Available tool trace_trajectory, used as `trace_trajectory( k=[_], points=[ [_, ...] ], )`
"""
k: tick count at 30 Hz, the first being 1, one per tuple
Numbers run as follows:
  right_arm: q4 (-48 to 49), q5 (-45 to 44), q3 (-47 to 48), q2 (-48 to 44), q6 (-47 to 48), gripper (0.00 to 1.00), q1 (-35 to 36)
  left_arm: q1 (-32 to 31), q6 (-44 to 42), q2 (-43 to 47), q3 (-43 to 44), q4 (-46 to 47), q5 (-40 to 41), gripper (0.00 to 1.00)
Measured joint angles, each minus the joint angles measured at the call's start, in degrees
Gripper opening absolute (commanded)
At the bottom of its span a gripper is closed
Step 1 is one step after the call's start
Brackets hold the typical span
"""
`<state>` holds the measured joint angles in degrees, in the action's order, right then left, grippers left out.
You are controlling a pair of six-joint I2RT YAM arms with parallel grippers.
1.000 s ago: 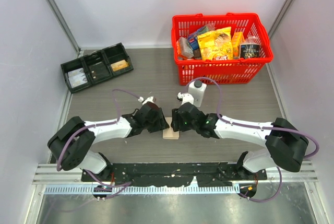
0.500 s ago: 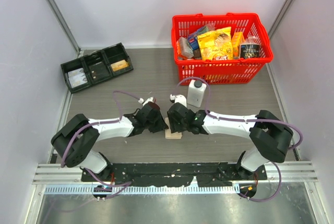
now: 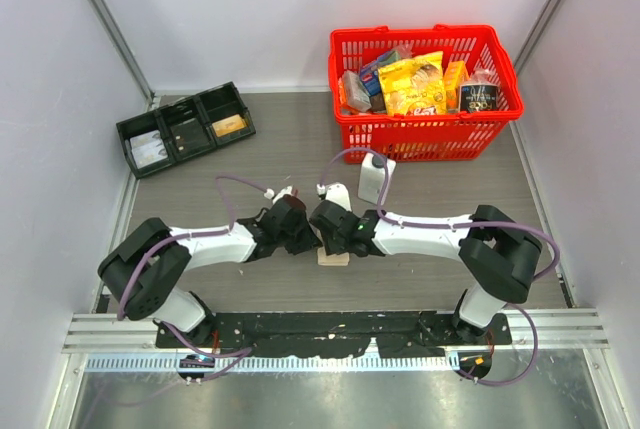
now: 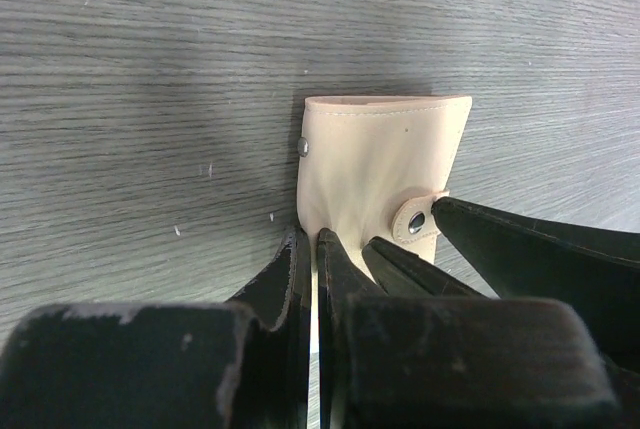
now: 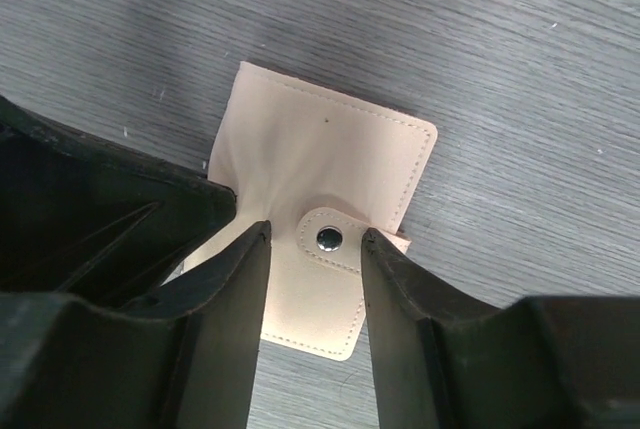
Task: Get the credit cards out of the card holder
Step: Open the card holder at the center of the board.
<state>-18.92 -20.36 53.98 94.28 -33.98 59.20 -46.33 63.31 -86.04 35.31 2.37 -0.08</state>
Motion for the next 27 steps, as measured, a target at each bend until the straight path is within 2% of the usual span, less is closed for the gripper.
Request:
trace_trajectory(
  k=[6,9,12,13,24,25,27],
  points=[
    [-1.05,-3.26,0.24,0.37,-0.02,0.27,0.72,0.00,1.01,0.83,-1.07,1.03,0.07,0.00],
    [-1.09,-4.09,0.24,0.37,0.07,0.12,0.94,-0.02,1.05,0.98,-1.18,1.18,0.11,0.00],
    [-0.83,-5.03,0.07,0.33,0.02,0.07,1.18,-0.02,1.05,1.11,-1.18,1.05,0.31,0.00],
    [-0.63,-5.62,0.00,0.20,0.00,0.02,1.18,-0.02,1.05,1.18,-1.18,1.01,0.46,0.00],
    [-0.07,-7.82,-5.29,-4.92,-0.55,0.01,-0.90,-0.09,0.26,2.80,-0.85,-3.30,2.86,0.00],
    [0.11,-7.69,-5.92,-5.66,-0.74,0.02,-1.25,-0.09,0.02,2.97,-0.76,-3.80,3.19,0.00],
    [0.96,-6.80,-7.72,-7.13,-1.68,0.11,-2.43,-0.07,-0.59,3.15,-0.48,-4.63,3.72,0.00]
  ],
)
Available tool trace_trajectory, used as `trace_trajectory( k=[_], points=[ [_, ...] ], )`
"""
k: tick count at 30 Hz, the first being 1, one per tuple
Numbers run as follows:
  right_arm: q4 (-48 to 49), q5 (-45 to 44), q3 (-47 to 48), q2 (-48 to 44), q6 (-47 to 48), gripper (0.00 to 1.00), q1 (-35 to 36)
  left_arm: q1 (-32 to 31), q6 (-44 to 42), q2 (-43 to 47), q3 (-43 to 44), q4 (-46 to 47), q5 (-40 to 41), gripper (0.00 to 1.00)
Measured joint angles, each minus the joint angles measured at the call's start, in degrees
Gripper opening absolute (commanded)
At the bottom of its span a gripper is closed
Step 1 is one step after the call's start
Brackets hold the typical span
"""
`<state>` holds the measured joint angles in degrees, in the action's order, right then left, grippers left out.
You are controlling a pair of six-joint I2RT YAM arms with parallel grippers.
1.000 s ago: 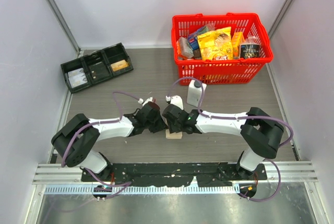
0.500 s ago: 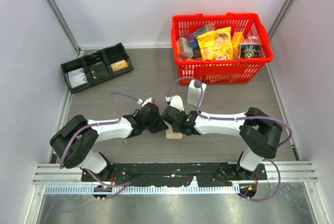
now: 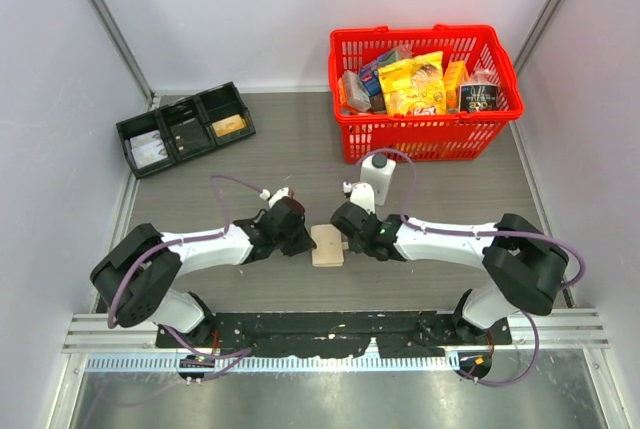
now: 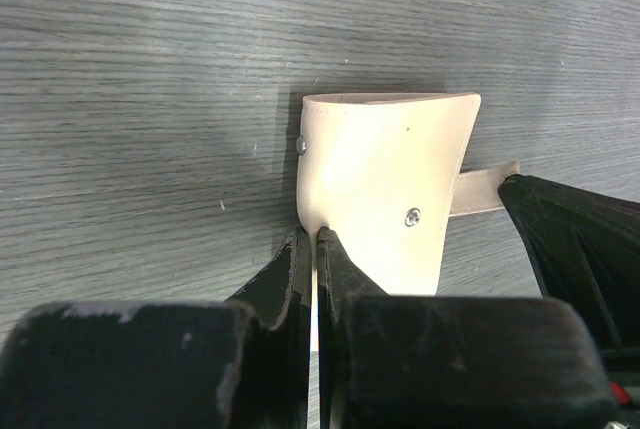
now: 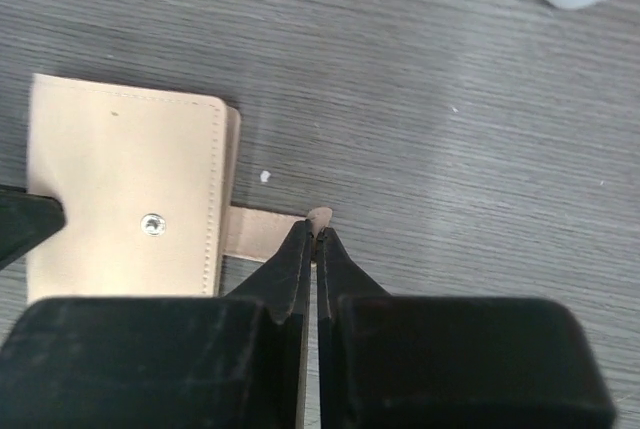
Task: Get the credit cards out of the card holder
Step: Open the card holder at the center of the board.
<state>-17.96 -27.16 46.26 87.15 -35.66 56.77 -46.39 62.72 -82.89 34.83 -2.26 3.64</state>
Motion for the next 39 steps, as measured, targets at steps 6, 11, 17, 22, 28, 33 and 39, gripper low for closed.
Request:
trace_trajectory(
  k=[6,11,17,22,28,33,39],
  points=[
    [3.58,4.70,-5.44,-1.44,-3.41,0.47,-4.04,-0.04,-1.57,0.02,1.05,-2.05,0.98,0.00],
    [10.05,10.01,-8.07,-3.04,-5.16,0.46,-7.30,-0.04,-2.67,0.02,1.44,-2.75,1.31,0.00],
    [18.78,16.48,-11.41,-3.54,-7.72,0.39,-9.53,-0.04,-3.17,0.04,1.49,-2.78,1.33,0.00],
    [22.60,21.38,-13.57,-4.02,-8.76,0.30,-11.74,-0.04,-3.17,-0.04,1.77,-3.08,1.49,0.00],
    [24.13,26.05,-15.08,-4.42,-9.33,0.18,-12.90,-0.04,-3.17,-1.55,3.50,-4.07,1.95,0.00],
    [24.28,28.26,-16.26,-5.07,-9.68,0.01,-13.66,-0.04,-3.34,-2.34,4.63,-4.35,2.75,0.05],
    [26.64,31.17,-18.34,-5.97,-10.88,0.01,-15.52,-0.74,-7.28,-2.34,9.29,-9.31,5.75,0.56]
  ],
)
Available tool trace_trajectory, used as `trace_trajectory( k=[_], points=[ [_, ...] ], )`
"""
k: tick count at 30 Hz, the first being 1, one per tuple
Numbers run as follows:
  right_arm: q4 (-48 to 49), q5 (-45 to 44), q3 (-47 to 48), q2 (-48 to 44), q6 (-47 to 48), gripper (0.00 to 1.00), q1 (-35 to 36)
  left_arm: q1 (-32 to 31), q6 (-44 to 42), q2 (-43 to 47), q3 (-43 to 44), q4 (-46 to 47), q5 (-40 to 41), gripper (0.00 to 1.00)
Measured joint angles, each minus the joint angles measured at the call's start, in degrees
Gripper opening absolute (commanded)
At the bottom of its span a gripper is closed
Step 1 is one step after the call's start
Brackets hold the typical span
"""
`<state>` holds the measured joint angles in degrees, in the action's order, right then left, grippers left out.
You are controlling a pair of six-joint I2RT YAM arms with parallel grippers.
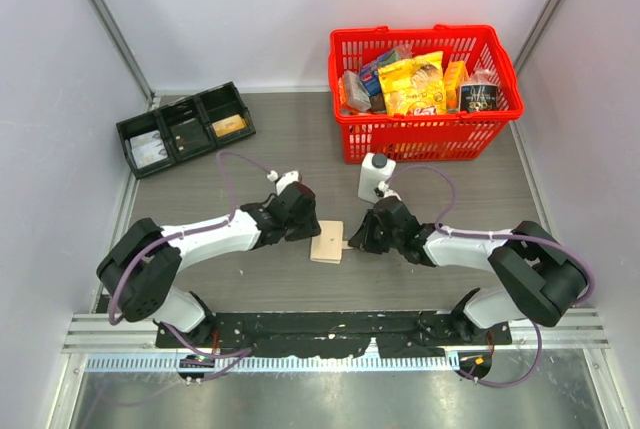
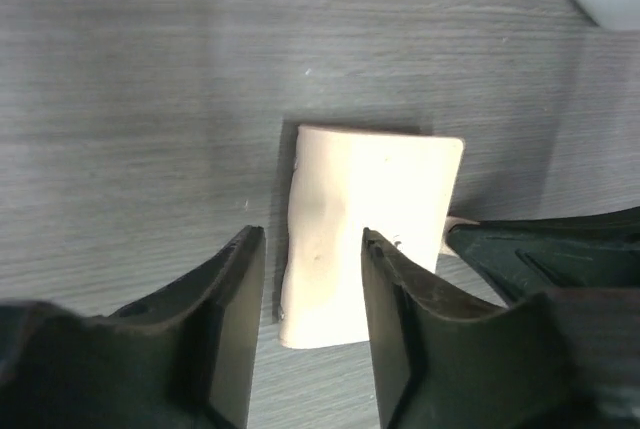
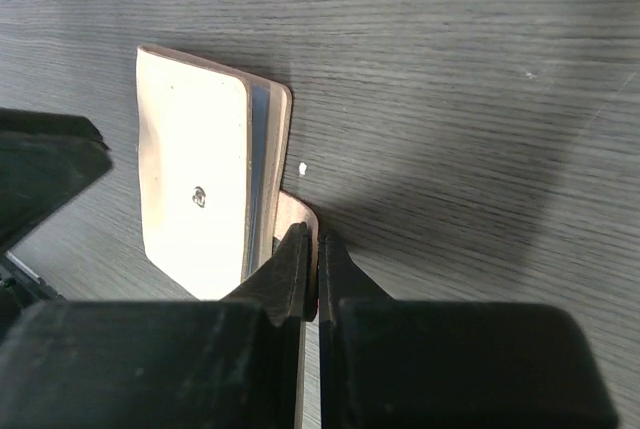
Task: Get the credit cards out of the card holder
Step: Open the card holder at the center of the board.
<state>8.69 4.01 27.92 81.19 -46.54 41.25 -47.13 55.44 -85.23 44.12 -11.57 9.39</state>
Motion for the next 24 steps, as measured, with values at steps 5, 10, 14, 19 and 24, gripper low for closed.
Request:
trace_trajectory(
  k=[5,10,14,19,24],
  points=[
    [4.96,2.60,-2.58,0.00,-1.77,0.01,-1.31,-2.80,-3.98,0.39,5.66,-4.70,4.55,0.84],
    [10.95,4.74,-4.79,1.01,-3.58,0.01,-2.12,-7.76,-6.27,-0.59,10.34,-8.50,7.48,1.00],
    [14.86,5.84,-5.79,2.49,-4.74,0.01,-2.47,-10.75,-6.93,-5.20,15.06,-11.26,9.11,1.00],
    [16.85,6.23,-6.40,3.02,-5.14,0.01,-2.49,-11.39,-6.88,-11.15,18.58,-15.10,10.75,1.00],
    [17.59,6.25,-6.64,3.19,-5.14,0.01,-2.49,-11.34,-6.69,-15.19,21.09,-19.04,13.11,1.00]
  ],
)
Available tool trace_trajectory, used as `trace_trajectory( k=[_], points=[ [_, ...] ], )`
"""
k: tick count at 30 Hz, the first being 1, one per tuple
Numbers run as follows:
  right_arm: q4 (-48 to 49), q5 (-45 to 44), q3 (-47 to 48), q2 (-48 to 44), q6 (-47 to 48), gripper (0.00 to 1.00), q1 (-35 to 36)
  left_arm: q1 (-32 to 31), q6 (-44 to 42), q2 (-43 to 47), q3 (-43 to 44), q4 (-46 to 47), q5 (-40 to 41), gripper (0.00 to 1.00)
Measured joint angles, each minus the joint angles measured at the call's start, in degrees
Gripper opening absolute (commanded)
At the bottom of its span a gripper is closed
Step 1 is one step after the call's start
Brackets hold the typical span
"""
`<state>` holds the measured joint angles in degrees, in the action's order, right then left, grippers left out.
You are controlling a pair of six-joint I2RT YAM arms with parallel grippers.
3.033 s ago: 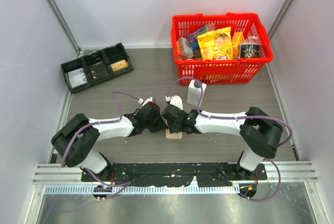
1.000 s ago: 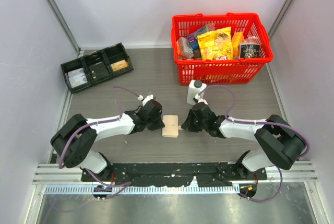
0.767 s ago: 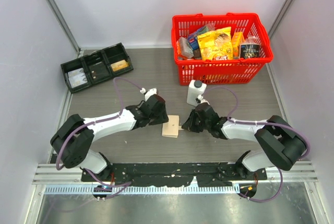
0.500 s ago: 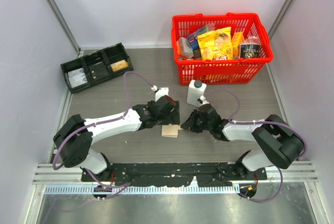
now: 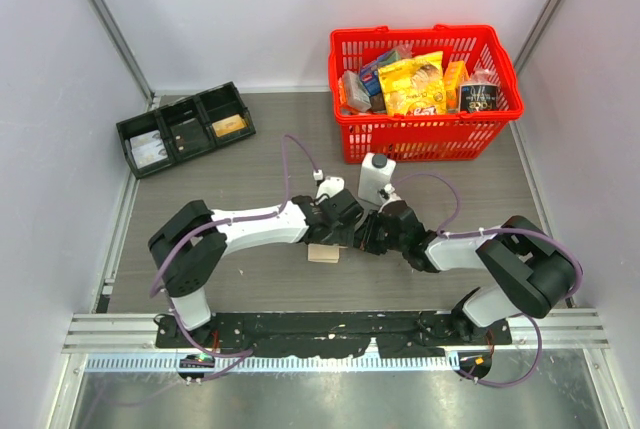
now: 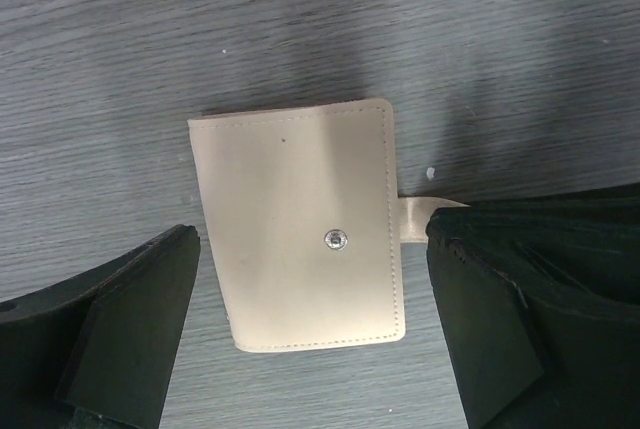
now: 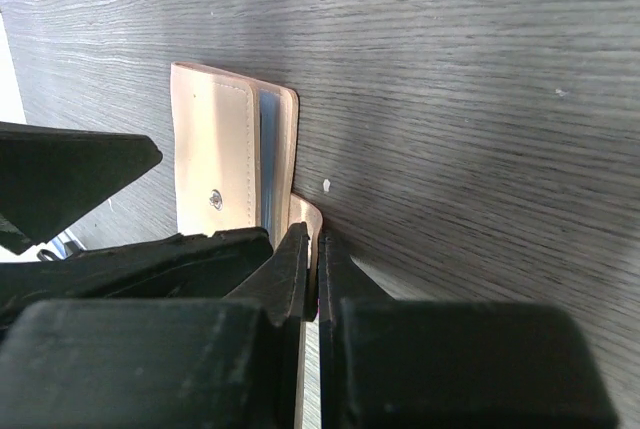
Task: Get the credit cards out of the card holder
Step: Open the card holder at the center of the board.
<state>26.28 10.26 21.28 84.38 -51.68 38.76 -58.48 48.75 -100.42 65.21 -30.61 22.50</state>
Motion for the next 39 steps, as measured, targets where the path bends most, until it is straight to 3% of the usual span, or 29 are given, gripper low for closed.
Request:
trace_trajectory(
  k=[8,22,37,39],
  points=[
    [0.39,0.00,-0.20,0.02,0.04,0.01,0.00,-0.39,0.02,-2.01,1.68,-2.10,0.96,0.97],
    [0.50,-0.07,-0.28,0.00,0.22,0.01,-0.02,-0.46,0.42,0.74,0.70,-3.69,5.88,0.61],
    [0.66,-0.09,-0.35,0.00,0.55,0.01,-0.02,3.98,1.79,12.76,-10.40,-3.34,5.97,0.33],
    [0.66,-0.09,-0.35,0.02,0.72,0.01,-0.02,5.03,1.88,13.88,-12.37,-3.17,5.79,0.25]
  ],
)
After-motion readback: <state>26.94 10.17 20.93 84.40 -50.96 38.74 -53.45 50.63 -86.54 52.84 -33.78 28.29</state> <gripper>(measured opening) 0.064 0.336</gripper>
